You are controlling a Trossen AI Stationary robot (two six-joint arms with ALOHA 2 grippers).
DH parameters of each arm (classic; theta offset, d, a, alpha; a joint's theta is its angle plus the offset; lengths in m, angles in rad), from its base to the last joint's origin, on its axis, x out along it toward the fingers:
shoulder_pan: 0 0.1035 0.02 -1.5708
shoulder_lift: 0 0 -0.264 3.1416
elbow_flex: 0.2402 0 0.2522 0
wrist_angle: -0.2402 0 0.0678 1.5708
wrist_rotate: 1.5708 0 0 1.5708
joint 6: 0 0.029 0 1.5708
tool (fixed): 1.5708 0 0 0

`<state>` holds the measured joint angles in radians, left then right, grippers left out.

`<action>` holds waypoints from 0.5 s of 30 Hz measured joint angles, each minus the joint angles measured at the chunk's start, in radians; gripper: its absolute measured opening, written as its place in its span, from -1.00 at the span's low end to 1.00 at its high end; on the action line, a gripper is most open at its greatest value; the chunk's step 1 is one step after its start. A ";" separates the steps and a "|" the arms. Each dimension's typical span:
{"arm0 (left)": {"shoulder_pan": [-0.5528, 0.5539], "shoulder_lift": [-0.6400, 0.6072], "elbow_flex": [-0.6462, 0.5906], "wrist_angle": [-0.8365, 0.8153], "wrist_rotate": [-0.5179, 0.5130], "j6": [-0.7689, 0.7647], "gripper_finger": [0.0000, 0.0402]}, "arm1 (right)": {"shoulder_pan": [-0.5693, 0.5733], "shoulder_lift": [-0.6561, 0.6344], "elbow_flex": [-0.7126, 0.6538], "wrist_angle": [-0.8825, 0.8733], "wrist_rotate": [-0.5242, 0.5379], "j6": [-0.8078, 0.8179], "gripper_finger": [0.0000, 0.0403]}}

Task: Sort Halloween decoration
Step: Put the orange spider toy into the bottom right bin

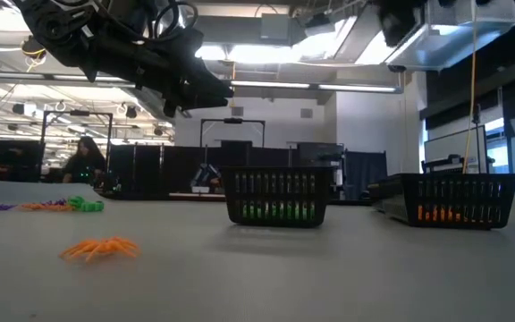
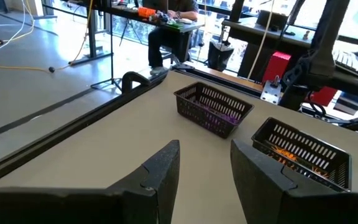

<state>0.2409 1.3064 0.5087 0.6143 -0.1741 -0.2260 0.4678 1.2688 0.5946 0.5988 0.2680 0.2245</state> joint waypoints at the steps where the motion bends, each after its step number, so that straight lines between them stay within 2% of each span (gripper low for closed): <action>1: 0.000 0.000 0.000 0.000 0.000 0.000 -0.33 | 0.012 0.051 0.042 -0.004 0.000 -0.023 -0.17; 5: 0.000 0.000 0.000 -0.001 0.000 0.000 -0.33 | 0.051 0.247 0.246 -0.140 0.000 -0.097 -0.18; 10: 0.000 0.000 0.000 0.001 0.000 0.000 -0.33 | 0.057 0.468 0.489 -0.370 -0.008 -0.109 -0.18; 15: 0.000 0.000 0.000 0.001 0.000 0.000 -0.33 | 0.056 0.661 0.655 -0.446 -0.061 -0.108 -0.18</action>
<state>0.2411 1.3060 0.5089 0.6153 -0.1741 -0.2260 0.5234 1.9295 1.2500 0.1525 0.2068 0.1169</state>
